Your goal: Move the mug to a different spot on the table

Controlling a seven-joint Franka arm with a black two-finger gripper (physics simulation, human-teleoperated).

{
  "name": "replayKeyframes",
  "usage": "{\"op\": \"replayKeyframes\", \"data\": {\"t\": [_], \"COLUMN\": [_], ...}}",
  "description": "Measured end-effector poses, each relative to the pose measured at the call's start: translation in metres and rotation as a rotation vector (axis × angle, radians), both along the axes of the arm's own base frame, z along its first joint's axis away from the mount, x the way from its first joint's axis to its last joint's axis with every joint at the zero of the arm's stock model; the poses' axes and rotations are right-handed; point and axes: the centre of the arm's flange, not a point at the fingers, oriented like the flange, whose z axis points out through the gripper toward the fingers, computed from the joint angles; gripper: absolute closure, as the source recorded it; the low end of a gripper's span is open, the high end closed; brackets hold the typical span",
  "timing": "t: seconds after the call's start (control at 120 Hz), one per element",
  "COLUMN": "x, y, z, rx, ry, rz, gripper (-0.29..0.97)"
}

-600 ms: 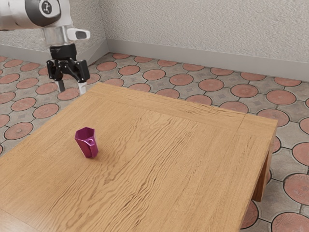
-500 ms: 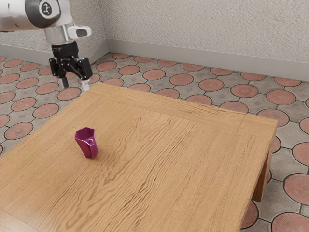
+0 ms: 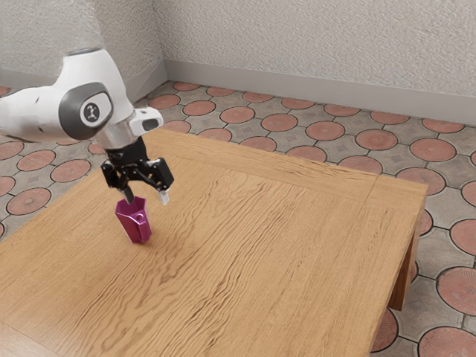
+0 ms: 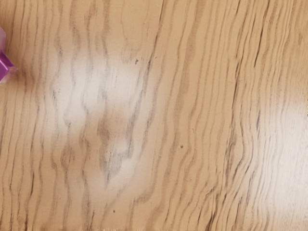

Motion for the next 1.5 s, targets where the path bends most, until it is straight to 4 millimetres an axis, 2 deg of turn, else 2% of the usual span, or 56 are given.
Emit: {"op": "replayKeyframes", "data": {"t": [0.2, 0.408, 0.533, 0.608, 0.858, 1.175, 1.283, 1.408, 1.5], "x": [0.002, 0.018, 0.019, 0.019, 0.026, 0.022, 0.025, 0.031, 0.033], "y": [-0.009, -0.010, 0.000, 0.007, 0.017, 0.020, 0.025, 0.020, 0.026], "z": [-0.060, -0.102, -0.119, -0.122, -0.123, -0.144, -0.146, -0.154, -0.155], "rx": [-0.029, -0.027, 0.016, 0.038, 0.111, 0.127, 0.135, 0.130, 0.125], "ry": [0.074, 0.080, 0.027, -0.020, -0.114, -0.095, -0.100, -0.108, -0.119], "rz": [0.188, 0.345, 0.411, 0.449, 0.518, 0.687, 0.732, 0.772, 0.816], "gripper": [0.02, 0.02, 0.02, 0.03, 0.18, 0.25, 0.28, 0.30, 0.31]}}
